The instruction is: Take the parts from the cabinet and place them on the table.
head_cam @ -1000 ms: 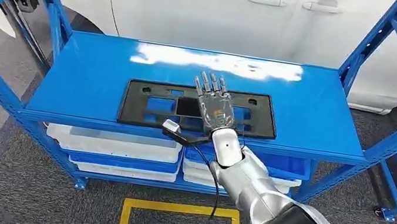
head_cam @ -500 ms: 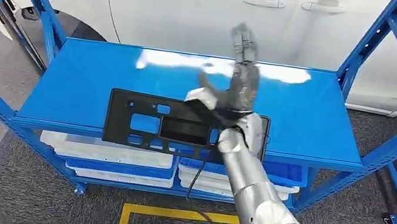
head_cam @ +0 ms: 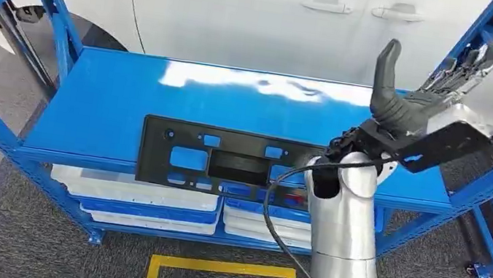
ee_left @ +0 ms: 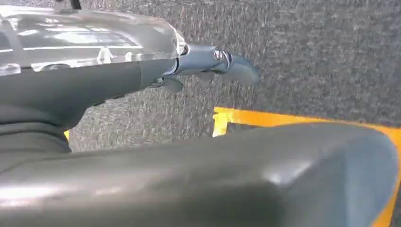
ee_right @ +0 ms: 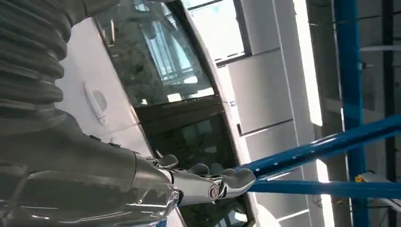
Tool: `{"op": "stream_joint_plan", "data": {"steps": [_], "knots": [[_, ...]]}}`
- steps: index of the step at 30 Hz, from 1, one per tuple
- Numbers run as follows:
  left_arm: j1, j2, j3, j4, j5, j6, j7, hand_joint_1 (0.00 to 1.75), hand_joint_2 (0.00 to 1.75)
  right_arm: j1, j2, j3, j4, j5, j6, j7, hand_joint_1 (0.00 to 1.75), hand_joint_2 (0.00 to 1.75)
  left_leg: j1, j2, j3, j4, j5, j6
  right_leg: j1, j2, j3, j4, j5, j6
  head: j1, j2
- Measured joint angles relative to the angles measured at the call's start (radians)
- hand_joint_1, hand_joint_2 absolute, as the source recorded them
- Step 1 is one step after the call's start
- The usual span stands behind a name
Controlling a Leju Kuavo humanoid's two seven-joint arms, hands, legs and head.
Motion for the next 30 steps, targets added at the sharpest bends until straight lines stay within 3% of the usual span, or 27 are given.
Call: {"op": "stream_joint_plan", "data": {"steps": [1,2,3,4,5,6,7,9,11,13,14,15,16,17,18,20,21,22,25,26,27,28,30], "knots": [[0.0,0.0,0.0,0.0,0.0,0.0,0.0,0.0,0.0,0.01,-0.004,0.006,-0.019,-0.011,0.0,-0.001,0.0,1.75,0.0,0.0,0.001,0.0,0.0,0.0,-0.003,0.0,-0.007,0.01,0.01,0.002,0.0,0.0],[0.0,0.0,0.0,0.0,0.0,0.0,0.0,0.0,0.0,0.016,-0.008,0.013,-0.036,-0.034,0.005,-0.008,0.0,1.75,0.0,-0.001,0.001,0.002,-0.001,-0.002,-0.006,0.0,0.009,-0.024,0.038,0.004,0.0,0.0],[0.0,0.0,0.0,0.0,0.001,0.0,-0.001,0.0,0.0,0.019,-0.011,0.023,-0.054,-0.064,0.017,-0.009,0.0,1.75,0.0,-0.001,0.002,0.003,-0.003,-0.004,-0.008,-0.001,0.045,-0.096,0.078,0.003,0.0,0.0],[0.0,-0.001,0.0,0.0,0.002,0.0,-0.003,0.0,0.0,0.024,-0.015,0.036,-0.077,-0.095,0.034,-0.006,0.0,1.75,0.001,-0.001,0.005,0.006,-0.007,-0.008,-0.009,-0.002,0.103,-0.208,0.128,0.002,0.0,0.0],[0.0,-0.002,0.0,0.0,0.002,0.0,-0.006,0.0,0.0,0.03,-0.019,0.05,-0.097,-0.108,0.051,-0.004,0.0,1.75,0.001,-0.001,0.006,0.008,-0.01,-0.013,-0.01,-0.005,0.144,-0.288,0.149,-0.001,0.0,0.0],[-0.002,-0.002,0.0,0.0,0.001,0.0,-0.009,0.0,0.0,0.036,-0.023,0.064,-0.11,-0.112,0.06,-0.003,0.0,1.75,-0.004,-0.002,0.004,0.01,-0.013,-0.018,-0.001,-0.004,0.149,-0.298,0.134,-0.007,0.0,0.0],[-0.003,-0.001,0.0,0.0,0.002,0.0,-0.009,0.0,0.0,0.044,-0.025,0.074,-0.123,-0.116,0.064,-0.002,0.0,1.75,-0.005,-0.002,0.004,0.013,-0.015,-0.023,-0.004,-0.002,0.147,-0.303,0.14,-0.017,0.0,0.0],[-0.003,-0.001,0.0,0.0,0.001,0.0,-0.012,0.0,0.0,0.061,-0.035,0.097,-0.145,-0.132,0.065,-0.003,0.0,1.75,-0.001,-0.002,0.007,0.007,-0.015,-0.037,0.003,0.0,0.146,-0.3,0.137,-0.031,0.0,0.0],[-0.004,-0.001,0.0,0.0,0.001,0.0,-0.014,0.0,0.0,0.066,-0.044,0.117,-0.167,-0.147,0.075,-0.007,0.0,1.75,0.002,-0.001,0.005,0.019,-0.027,-0.047,-0.004,-0.003,0.152,-0.309,0.142,-0.044,0.0,0.0],[-0.004,-0.002,0.001,0.0,0.001,-0.002,-0.018,0.0,0.0,0.074,-0.057,0.145,-0.187,-0.167,0.133,-0.008,0.0,1.75,0.002,-0.001,-0.046,0.131,-0.094,-0.053,-0.004,-0.003,0.153,-0.31,0.14,-0.054,0.0,0.0],[-0.003,-0.002,0.002,0.0,0.002,-0.005,-0.019,0.0,0.0,0.085,-0.07,0.164,-0.195,-0.181,0.21,-0.004,0.0,1.75,0.003,-0.001,-0.088,0.218,-0.132,-0.055,-0.001,-0.003,0.153,-0.309,0.139,-0.056,0.0,0.0],[-0.002,-0.002,0.004,0.0,0.002,-0.005,-0.019,0.0,0.0,0.096,-0.082,0.178,-0.197,-0.19,0.273,0.0,0.0,1.75,0.003,-0.001,-0.126,0.295,-0.159,-0.056,0.001,-0.003,0.153,-0.309,0.138,-0.058,0.0,0.0],[-0.001,-0.002,0.005,0.0,0.003,-0.005,-0.02,0.0,0.0,0.106,-0.092,0.188,-0.198,-0.194,0.319,0.002,0.0,1.75,0.003,-0.001,-0.148,0.333,-0.161,-0.056,0.003,-0.003,0.153,-0.309,0.138,-0.059,0.0,0.0],[0.0,-0.002,0.005,0.0,0.003,-0.005,-0.02,0.0,0.0,0.114,-0.101,0.194,-0.198,-0.197,0.354,0.001,0.0,1.75,0.003,-0.001,-0.146,0.321,-0.139,-0.054,0.005,-0.003,0.155,-0.308,0.137,-0.06,0.0,0.0],[0.0,-0.002,0.005,0.0,0.003,-0.005,-0.02,0.0,0.0,0.118,-0.106,0.197,-0.199,-0.198,0.368,0.0,0.0,1.75,0.002,-0.001,-0.125,0.269,-0.104,-0.049,0.007,-0.002,0.157,-0.308,0.136,-0.06,0.0,0.0],[0.0,-0.002,0.006,0.0,0.003,-0.005,-0.02,0.0,0.0,0.124,-0.118,0.205,-0.199,-0.211,0.428,0.002,0.0,1.75,-0.001,-0.001,-0.044,0.1,-0.015,-0.035,0.01,-0.002,0.163,-0.308,0.133,-0.058,0.0,0.0],[-0.001,-0.002,0.006,0.0,0.003,-0.005,-0.02,0.0,0.0,0.127,-0.128,0.213,-0.199,-0.222,0.49,0.007,0.0,1.75,-0.004,-0.001,-0.015,0.034,-0.003,-0.026,0.01,-0.002,0.164,-0.308,0.132,-0.056,0.0,0.0],[-0.003,-0.002,0.006,0.0,0.003,-0.005,-0.02,0.0,0.0,0.13,-0.141,0.22,-0.197,-0.238,0.569,0.013,0.0,1.75,-0.009,-0.001,-0.005,0.012,-0.013,-0.023,0.017,-0.001,0.16,-0.304,0.13,-0.049,0.0,0.0],[0.001,-0.002,0.008,0.0,0.005,-0.005,-0.021,0.0,0.0,0.152,-0.169,0.223,-0.165,-0.264,0.761,0.017,0.0,1.75,-0.013,-0.004,-0.006,0.017,-0.011,-0.016,0.012,-0.002,0.163,-0.311,0.134,-0.034,0.0,0.0],[0.003,-0.003,0.009,0.0,0.005,-0.005,-0.021,0.0,0.0,0.161,-0.179,0.223,-0.145,-0.252,0.826,0.014,0.0,1.75,0.0,-0.004,0.001,0.001,-0.001,-0.006,0.018,-0.002,0.162,-0.309,0.13,-0.026,0.0,0.0],[0.003,-0.003,0.011,0.0,0.005,-0.006,-0.021,0.0,0.0,0.17,-0.195,0.223,-0.124,-0.225,0.869,0.008,0.0,1.75,-0.002,-0.002,0.004,-0.005,0.003,-0.003,0.014,-0.002,0.158,-0.293,0.116,-0.019,0.0,0.0],[0.001,-0.003,0.014,0.0,0.006,-0.008,-0.021,0.0,0.0,0.176,-0.21,0.224,-0.105,-0.179,0.88,0.003,0.0,1.75,-0.001,-0.001,0.003,-0.007,0.004,0.003,0.011,-0.002,0.133,-0.24,0.08,-0.013,0.0,0.0],[0.001,-0.003,0.019,0.0,0.006,-0.008,-0.018,0.0,0.0,0.191,-0.237,0.236,-0.052,-0.04,0.846,-0.009,0.0,1.75,-0.003,-0.002,0.002,-0.006,0.004,0.005,0.004,-0.002,0.057,-0.082,0.007,-0.005,0.0,0.0]]}}
